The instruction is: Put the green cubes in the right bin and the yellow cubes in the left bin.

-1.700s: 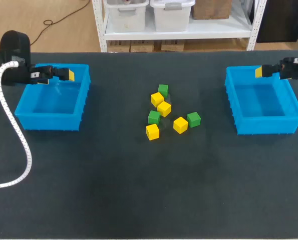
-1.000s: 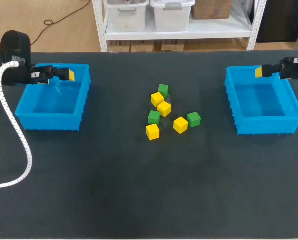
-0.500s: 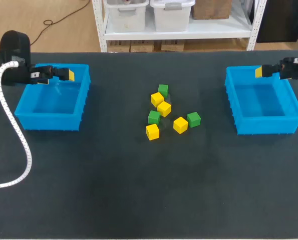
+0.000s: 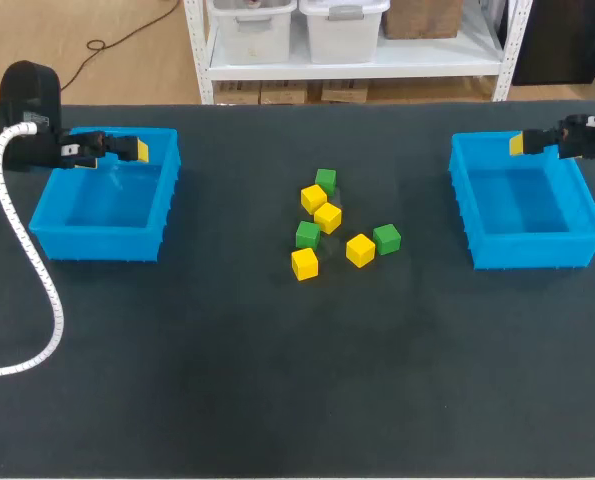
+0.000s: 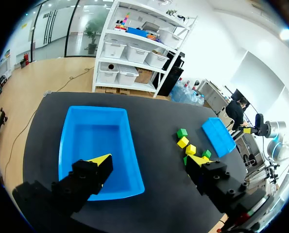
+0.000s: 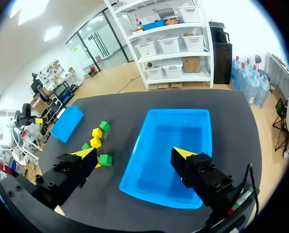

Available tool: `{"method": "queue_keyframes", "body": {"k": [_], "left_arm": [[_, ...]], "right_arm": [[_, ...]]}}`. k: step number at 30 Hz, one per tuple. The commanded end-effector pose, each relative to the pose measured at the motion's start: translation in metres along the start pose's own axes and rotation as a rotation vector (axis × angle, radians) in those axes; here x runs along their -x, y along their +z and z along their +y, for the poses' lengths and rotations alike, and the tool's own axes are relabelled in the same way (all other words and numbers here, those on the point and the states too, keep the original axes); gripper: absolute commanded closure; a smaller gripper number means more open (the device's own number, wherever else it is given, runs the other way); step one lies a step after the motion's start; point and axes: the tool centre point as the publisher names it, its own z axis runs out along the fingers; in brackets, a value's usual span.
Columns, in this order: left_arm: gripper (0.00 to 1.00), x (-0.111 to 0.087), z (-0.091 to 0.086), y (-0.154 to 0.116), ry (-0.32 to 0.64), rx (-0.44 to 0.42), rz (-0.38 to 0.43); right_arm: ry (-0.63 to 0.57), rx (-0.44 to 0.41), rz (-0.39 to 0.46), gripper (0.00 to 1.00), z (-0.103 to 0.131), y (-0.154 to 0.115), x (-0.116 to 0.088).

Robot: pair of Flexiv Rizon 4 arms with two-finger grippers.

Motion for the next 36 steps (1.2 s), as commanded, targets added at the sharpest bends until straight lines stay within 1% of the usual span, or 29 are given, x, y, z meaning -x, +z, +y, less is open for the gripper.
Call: {"method": "queue_keyframes", "body": {"k": [1, 3, 6, 11, 15, 20, 25, 29, 34, 35, 36], "left_arm": [[0.00, -0.001, 0.002, 0.000, 0.002, -0.011, -0.007], [0.00, -0.001, 0.002, 0.000, 0.002, -0.011, -0.007], [0.00, -0.001, 0.002, 0.000, 0.002, -0.011, -0.007], [0.00, -0.001, 0.002, 0.000, 0.002, -0.011, -0.007], [0.00, -0.001, 0.002, 0.000, 0.002, -0.011, -0.007], [0.00, -0.001, 0.002, 0.000, 0.002, -0.011, -0.007], [0.00, -0.001, 0.002, 0.000, 0.002, -0.011, -0.007], [0.00, -0.001, 0.002, 0.000, 0.002, -0.011, -0.007], [0.00, -0.001, 0.002, 0.000, 0.002, -0.011, -0.007], [0.00, -0.001, 0.002, 0.000, 0.002, -0.011, -0.007], [0.00, -0.001, 0.002, 0.000, 0.002, -0.011, -0.007]], "right_arm": [[-0.001, 0.003, 0.001, 0.00, -0.001, 0.001, 0.000], [-0.058, -0.001, 0.011, 0.00, 0.010, 0.004, 0.007], [-0.135, -0.019, 0.035, 0.00, 0.026, 0.010, 0.012], [-0.291, -0.012, 0.090, 0.00, 0.055, 0.023, 0.006], [-0.431, -0.018, 0.155, 0.00, 0.070, 0.033, -0.002], [-0.644, -0.003, 0.236, 0.00, 0.083, 0.039, -0.015], [-0.903, 0.046, 0.323, 0.00, 0.093, 0.043, -0.030], [-1.093, 0.065, 0.390, 0.00, 0.097, 0.051, -0.037], [-1.297, 0.081, 0.483, 0.00, 0.102, 0.065, -0.047], [-1.346, 0.082, 0.488, 0.00, 0.103, 0.069, -0.049], [-1.365, 0.079, 0.509, 0.00, 0.104, 0.073, -0.051]]}}
